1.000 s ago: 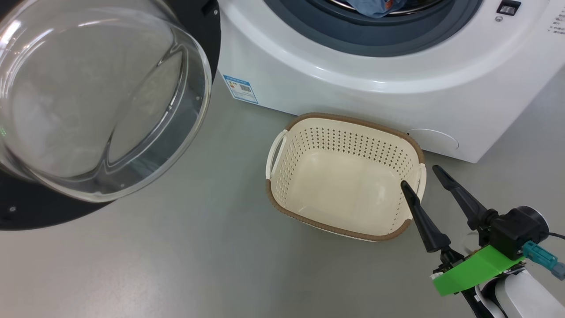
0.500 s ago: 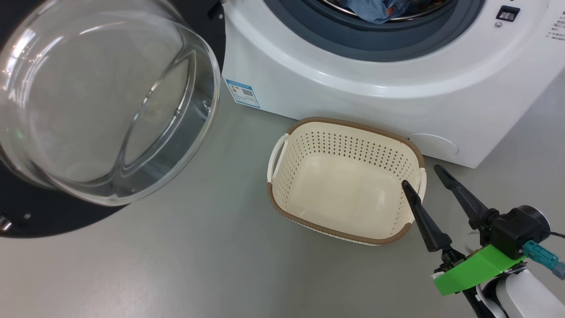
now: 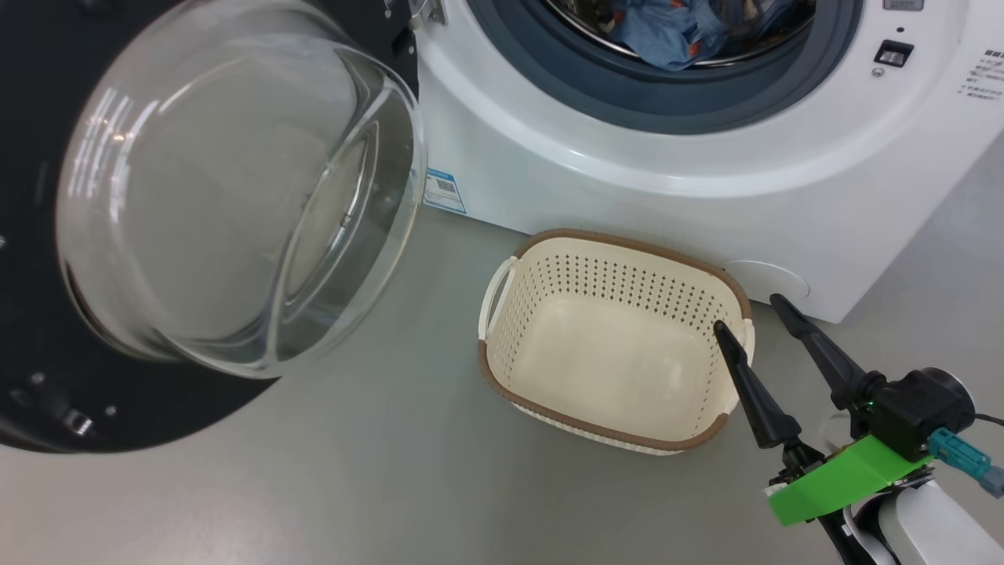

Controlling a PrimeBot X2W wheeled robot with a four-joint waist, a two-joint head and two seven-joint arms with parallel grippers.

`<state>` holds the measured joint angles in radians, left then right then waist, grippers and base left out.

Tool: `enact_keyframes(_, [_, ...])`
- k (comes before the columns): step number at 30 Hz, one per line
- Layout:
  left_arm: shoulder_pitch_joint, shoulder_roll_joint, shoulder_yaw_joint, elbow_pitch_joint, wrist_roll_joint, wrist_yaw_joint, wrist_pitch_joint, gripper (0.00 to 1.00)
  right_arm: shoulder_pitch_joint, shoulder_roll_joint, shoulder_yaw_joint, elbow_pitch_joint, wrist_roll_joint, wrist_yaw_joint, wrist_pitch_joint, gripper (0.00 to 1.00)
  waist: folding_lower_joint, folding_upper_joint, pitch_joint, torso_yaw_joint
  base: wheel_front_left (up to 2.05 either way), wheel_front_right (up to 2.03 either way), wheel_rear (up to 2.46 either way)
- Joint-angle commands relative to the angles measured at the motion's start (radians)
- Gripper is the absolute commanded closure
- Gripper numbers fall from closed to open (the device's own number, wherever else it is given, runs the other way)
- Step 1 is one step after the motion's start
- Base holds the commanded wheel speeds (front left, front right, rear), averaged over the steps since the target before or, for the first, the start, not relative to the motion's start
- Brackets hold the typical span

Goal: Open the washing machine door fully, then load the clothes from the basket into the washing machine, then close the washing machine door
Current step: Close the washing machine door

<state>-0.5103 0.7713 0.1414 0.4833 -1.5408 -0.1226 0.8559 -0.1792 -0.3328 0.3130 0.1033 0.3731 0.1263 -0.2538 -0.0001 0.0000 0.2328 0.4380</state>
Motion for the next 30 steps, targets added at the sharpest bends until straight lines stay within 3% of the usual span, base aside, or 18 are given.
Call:
enact_keyframes(1, [-0.005,0.042,0.01,-0.051,-0.023,-0.008,0.026,1.0,0.007,0.001,0.008,-0.022,0.008,0.004,-0.008,0.0,0.0001,0.0,-0.01,-0.002,0.0,0.0,0.0])
enact_keyframes(16, [0.07,0.02,-0.011,-0.301,-0.066,-0.008,0.126,1.0,0.039,0.022,-0.016,-0.026,0.004,0.004,-0.008,0.0,0.0001,0.0,-0.063,-0.025,0.0,0.0,0.0])
enact_keyframes(30, [0.098,-0.028,-0.08,-0.513,-0.054,-0.008,0.189,1.0,0.061,0.053,-0.03,-0.029,0.001,0.004,-0.008,0.0,0.0001,0.0,-0.102,-0.114,0.0,0.0,0.0])
